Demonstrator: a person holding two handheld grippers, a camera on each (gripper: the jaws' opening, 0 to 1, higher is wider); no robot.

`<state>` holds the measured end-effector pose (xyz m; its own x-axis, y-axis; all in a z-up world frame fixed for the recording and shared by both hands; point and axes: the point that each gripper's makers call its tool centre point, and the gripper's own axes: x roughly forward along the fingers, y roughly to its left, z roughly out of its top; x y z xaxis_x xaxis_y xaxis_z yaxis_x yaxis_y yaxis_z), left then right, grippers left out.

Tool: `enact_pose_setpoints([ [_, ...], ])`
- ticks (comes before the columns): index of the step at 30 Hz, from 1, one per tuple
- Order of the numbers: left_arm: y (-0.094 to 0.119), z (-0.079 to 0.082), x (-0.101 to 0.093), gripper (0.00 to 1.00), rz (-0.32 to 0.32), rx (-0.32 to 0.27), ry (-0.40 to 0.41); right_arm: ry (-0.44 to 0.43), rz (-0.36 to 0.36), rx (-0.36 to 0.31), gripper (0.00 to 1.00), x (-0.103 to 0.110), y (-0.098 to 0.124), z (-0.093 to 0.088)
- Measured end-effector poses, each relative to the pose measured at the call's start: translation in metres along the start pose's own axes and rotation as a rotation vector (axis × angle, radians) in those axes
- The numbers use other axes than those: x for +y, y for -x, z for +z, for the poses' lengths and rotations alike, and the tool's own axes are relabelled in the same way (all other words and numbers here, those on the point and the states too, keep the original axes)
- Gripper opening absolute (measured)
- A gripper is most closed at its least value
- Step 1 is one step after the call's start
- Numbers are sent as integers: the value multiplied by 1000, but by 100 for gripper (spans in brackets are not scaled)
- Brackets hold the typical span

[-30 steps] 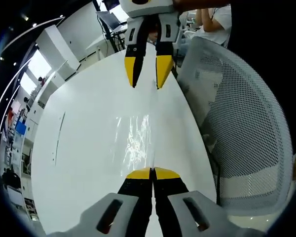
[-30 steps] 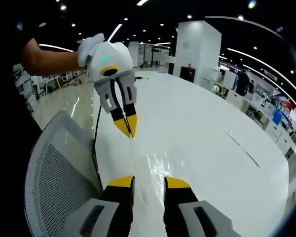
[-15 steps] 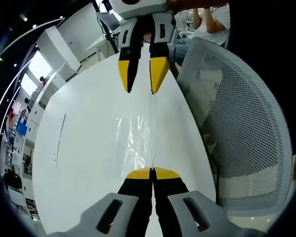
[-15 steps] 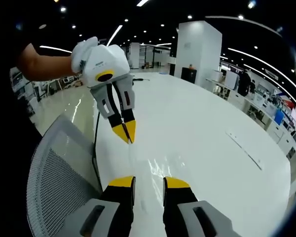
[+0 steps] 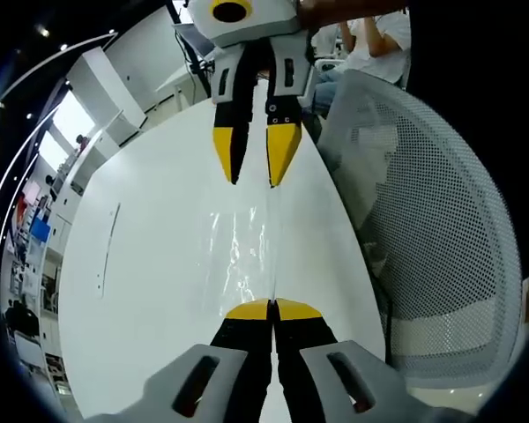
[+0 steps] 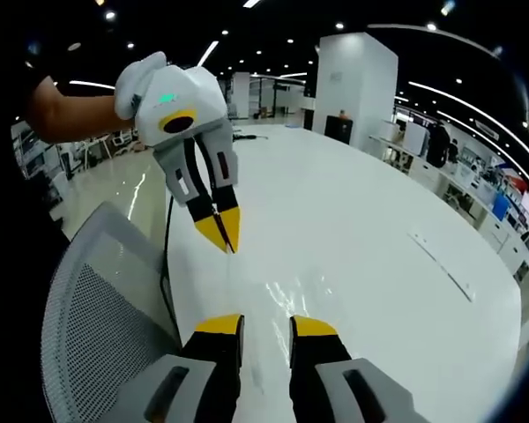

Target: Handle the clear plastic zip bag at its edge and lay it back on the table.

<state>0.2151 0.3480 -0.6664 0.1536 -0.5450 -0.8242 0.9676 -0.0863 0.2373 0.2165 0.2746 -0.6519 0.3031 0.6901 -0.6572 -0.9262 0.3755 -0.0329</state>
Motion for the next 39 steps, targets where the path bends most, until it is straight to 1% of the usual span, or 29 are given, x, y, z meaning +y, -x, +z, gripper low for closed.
enact_pose_setpoints([
  [9, -1, -1, 0, 0, 0, -4, 5, -15, 14, 16, 14, 3, -6, -5],
  [16, 0, 1, 2, 0, 2, -15, 20, -13, 29, 35, 12, 7, -10, -11],
  [21, 0, 6, 4, 0, 5, -39, 37, -11, 39, 49, 8, 9, -12, -15],
  [25, 0, 6, 6, 0, 10, -38, 39, -10, 45, 48, 0, 11, -14, -17],
  [30, 0, 7, 6, 0, 14, -56, 67, -13, 56, 56, 0, 14, -18, -19],
  [34, 1, 8, 5, 0, 13, -70, 89, -6, 51, 56, 1, 15, -19, -21],
  [37, 4, 12, 5, 0, 10, -94, 109, 12, 40, 58, 3, 14, -20, -23],
  [39, 5, 12, 5, 0, 10, -95, 107, 13, 41, 57, 0, 14, -21, -23],
])
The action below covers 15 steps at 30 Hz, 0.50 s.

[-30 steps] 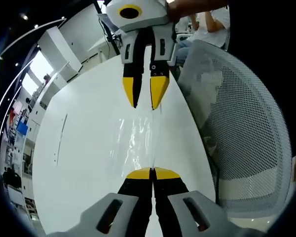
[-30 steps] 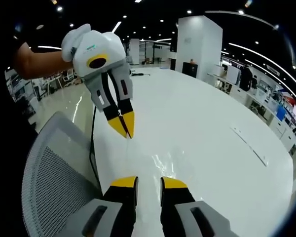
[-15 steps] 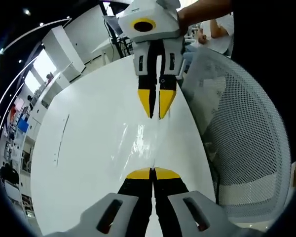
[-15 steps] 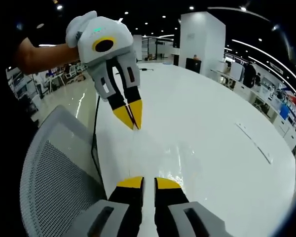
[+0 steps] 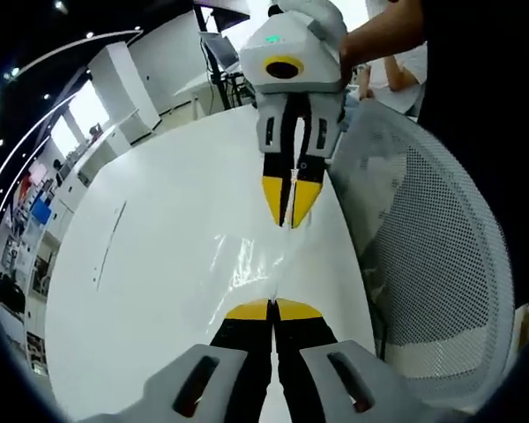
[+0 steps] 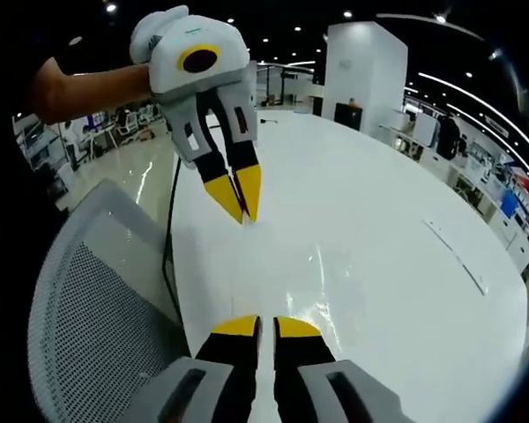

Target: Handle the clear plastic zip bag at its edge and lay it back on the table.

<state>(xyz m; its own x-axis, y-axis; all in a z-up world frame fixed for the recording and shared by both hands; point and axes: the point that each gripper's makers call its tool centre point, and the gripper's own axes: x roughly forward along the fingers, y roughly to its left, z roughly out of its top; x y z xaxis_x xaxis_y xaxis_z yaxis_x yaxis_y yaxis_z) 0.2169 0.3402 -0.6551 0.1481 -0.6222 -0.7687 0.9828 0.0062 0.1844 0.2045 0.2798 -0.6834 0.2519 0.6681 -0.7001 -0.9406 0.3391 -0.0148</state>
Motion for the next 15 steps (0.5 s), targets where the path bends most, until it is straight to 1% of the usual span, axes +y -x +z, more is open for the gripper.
enact_pose_setpoints([
  [4, 1, -1, 0, 0, 5, 4, -2, 7, -6, -6, 0, -1, 0, 2],
  [10, -1, -6, 0, 0, 5, 18, -10, 11, -14, -9, 0, -3, 1, 4],
  [15, 1, -4, 3, 0, 16, 1, -2, 19, -9, -7, 0, -3, 2, 4],
])
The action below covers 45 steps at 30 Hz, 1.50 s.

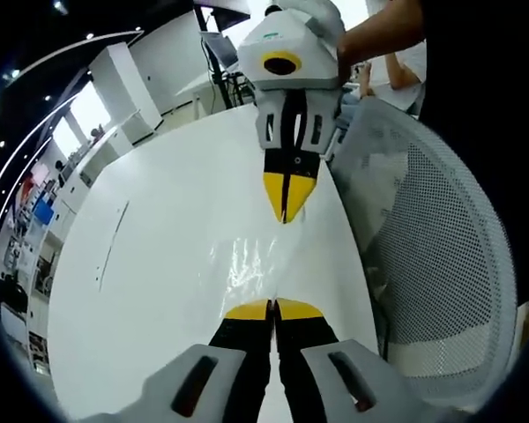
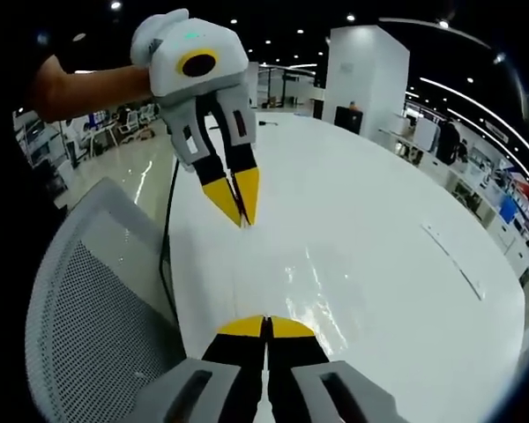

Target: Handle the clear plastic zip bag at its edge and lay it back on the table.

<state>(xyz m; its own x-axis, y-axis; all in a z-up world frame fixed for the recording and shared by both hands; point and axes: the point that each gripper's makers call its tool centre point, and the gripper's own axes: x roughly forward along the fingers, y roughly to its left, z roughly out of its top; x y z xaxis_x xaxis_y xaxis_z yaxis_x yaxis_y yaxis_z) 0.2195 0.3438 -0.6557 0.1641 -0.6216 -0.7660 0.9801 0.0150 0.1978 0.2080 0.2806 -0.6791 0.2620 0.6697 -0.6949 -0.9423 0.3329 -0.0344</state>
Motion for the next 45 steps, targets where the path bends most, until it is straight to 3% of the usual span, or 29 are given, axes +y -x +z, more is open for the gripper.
enact_pose_setpoints([
  [7, 4, 3, 4, 11, 32, -6, -20, 9, 0, 8, 0, 0, 1, -1],
  [27, 18, 30, 5, 17, 59, -38, -80, -10, -11, 5, 0, -7, 3, -2],
  [45, 19, 46, -4, 20, 29, -51, -112, -23, -1, 2, 0, -3, 0, -1],
])
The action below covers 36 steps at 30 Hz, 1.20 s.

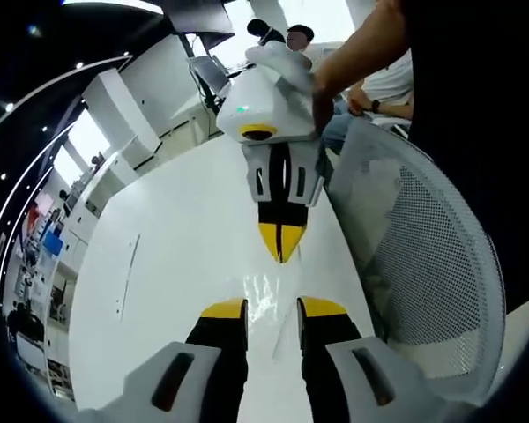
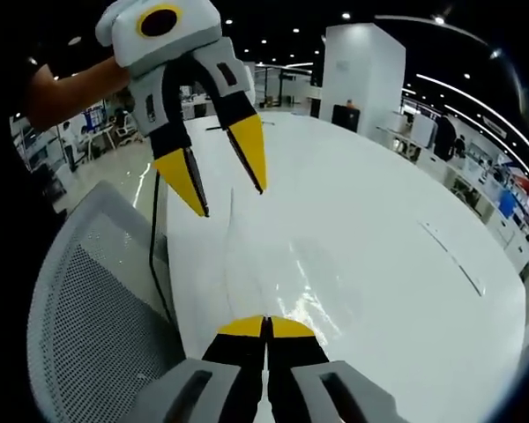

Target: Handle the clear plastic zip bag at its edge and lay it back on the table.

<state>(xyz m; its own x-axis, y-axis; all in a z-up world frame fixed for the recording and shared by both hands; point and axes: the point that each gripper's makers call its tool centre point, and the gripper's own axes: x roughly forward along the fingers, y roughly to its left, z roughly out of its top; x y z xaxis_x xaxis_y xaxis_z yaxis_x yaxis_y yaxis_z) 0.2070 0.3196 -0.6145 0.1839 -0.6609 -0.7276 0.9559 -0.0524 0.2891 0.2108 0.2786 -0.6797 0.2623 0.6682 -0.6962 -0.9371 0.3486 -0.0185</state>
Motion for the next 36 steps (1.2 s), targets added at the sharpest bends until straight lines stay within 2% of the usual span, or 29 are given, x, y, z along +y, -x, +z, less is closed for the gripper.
enact_pose_setpoints([
  [18, -23, 15, -18, 16, -45, -14, -78, -17, 11, 13, 0, 0, -1, 3],
  [28, -36, 6, -28, 14, -67, 46, -135, -31, 16, 16, 0, 1, -1, 4],
  [36, -43, -2, -30, 12, -55, 77, -171, -39, 19, 15, 0, 2, 1, 5],
])
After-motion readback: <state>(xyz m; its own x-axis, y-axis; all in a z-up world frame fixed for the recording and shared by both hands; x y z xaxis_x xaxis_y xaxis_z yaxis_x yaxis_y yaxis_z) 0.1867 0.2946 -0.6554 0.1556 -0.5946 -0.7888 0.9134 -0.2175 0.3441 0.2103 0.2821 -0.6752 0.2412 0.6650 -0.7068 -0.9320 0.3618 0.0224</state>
